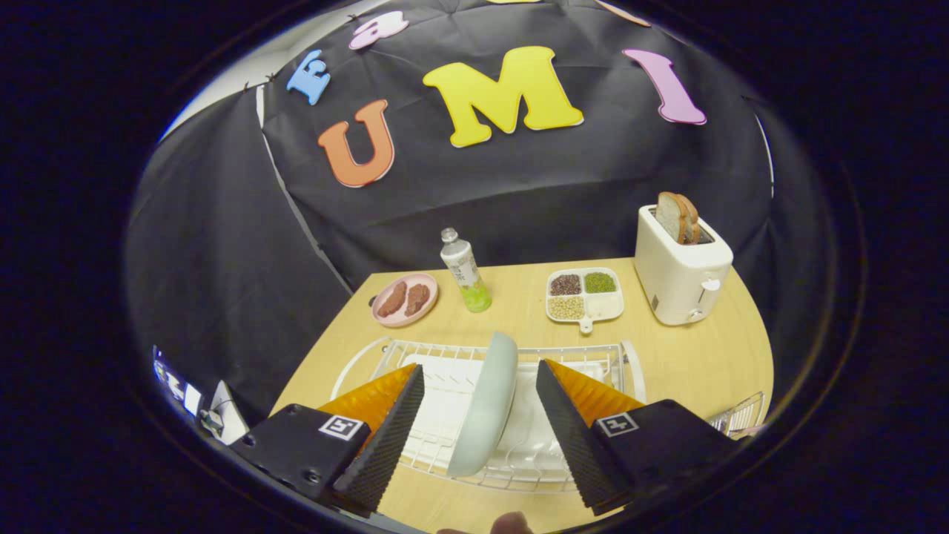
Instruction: Take the plate from the dish rack, then take the spoon from the basket and place it into the plate.
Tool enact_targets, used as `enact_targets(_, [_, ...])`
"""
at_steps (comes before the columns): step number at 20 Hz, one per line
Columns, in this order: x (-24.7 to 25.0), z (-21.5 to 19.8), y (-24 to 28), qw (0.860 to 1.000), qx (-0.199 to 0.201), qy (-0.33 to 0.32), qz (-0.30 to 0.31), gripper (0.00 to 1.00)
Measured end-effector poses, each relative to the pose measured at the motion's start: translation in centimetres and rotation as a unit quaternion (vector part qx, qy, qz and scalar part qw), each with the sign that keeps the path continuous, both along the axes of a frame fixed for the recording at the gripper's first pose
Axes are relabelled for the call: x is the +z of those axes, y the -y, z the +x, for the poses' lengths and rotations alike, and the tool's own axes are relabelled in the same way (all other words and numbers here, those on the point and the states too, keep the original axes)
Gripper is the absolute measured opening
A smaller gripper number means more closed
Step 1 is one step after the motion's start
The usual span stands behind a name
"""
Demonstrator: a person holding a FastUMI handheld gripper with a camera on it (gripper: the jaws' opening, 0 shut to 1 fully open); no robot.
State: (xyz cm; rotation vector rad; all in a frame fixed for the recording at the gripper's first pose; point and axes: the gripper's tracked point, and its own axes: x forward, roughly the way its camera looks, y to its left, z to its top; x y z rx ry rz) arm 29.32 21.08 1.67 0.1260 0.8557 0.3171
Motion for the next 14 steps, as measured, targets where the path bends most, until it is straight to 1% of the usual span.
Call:
enact_targets(3, [-2.0, 0.3, -0.5, 0.999, -0.006, -0.036, -0.015, 0.99])
enact_targets(7, [-4.6, 0.6, -0.2, 0.995, -0.029, -0.079, -0.047, 0.97])
enact_targets(9, [-5.5, 0.6, -0.3, 0.994, -0.037, -0.092, -0.053, 0.93])
enact_targets(10, [-6.0, 0.4, -0.4, 0.993, -0.039, -0.098, -0.057, 0.87])
enact_targets(12, [-6.7, 0.1, -0.5, 0.991, -0.04, -0.108, -0.066, 0.8])
enact_targets(14, [-7.6, -0.1, -0.5, 0.988, -0.049, -0.122, -0.082, 0.71])
